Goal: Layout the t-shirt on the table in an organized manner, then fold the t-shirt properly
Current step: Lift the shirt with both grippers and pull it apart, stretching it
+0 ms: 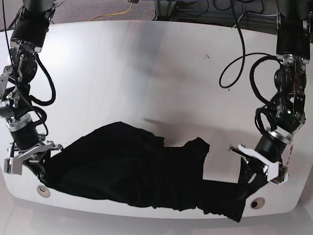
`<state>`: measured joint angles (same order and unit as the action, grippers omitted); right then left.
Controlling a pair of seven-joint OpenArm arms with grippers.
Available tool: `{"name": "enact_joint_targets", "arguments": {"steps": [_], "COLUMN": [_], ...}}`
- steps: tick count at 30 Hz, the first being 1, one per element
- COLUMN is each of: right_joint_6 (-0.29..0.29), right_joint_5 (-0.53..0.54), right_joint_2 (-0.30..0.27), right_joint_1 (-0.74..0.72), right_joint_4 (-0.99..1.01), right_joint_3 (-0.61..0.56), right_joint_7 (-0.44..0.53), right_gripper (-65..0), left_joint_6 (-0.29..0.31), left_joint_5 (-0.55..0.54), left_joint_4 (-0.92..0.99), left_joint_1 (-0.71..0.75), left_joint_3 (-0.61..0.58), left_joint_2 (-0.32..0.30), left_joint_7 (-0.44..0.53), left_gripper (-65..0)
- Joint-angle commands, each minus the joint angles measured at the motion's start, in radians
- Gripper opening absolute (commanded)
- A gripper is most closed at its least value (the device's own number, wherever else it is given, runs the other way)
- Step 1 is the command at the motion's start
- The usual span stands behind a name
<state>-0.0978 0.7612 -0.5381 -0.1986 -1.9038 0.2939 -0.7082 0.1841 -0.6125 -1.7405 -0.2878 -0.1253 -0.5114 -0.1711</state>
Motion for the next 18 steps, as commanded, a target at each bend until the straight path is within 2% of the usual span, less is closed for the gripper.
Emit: {"name": "enact_joint_targets", "arguments": {"steps": [1, 12, 18], "right_joint_6": [0.020, 0.020, 0.007], "right_joint_5": [-0.022, -0.022, -0.021], "right_joint_2": [-0.044, -0.061, -0.075], "right_joint_1": [-0.063, -0.221, -0.336], "right_joint_4": [0.028, 0.117, 0.177], "right_joint_3": [0.014, 0.005, -0.055], "right_joint_7": [0.042, 0.029, 0.008], "right_gripper": [-65.0, -65.0, -65.0], "left_joint_6": [-0.045, -0.045, -0.045], "left_joint_5": [0.004, 0.001, 0.001], "left_joint_4": [0.038, 0.052, 0.055], "left_joint_1": [-0.054, -0.166, -0.253], "left_joint_3": [0.036, 0.088, 0.108], "left_joint_2": [-0.026, -0.028, -0.029], "left_joint_7": [0.032, 0.028, -0.037], "left_gripper": [-65.0, -65.0, -65.0]}}
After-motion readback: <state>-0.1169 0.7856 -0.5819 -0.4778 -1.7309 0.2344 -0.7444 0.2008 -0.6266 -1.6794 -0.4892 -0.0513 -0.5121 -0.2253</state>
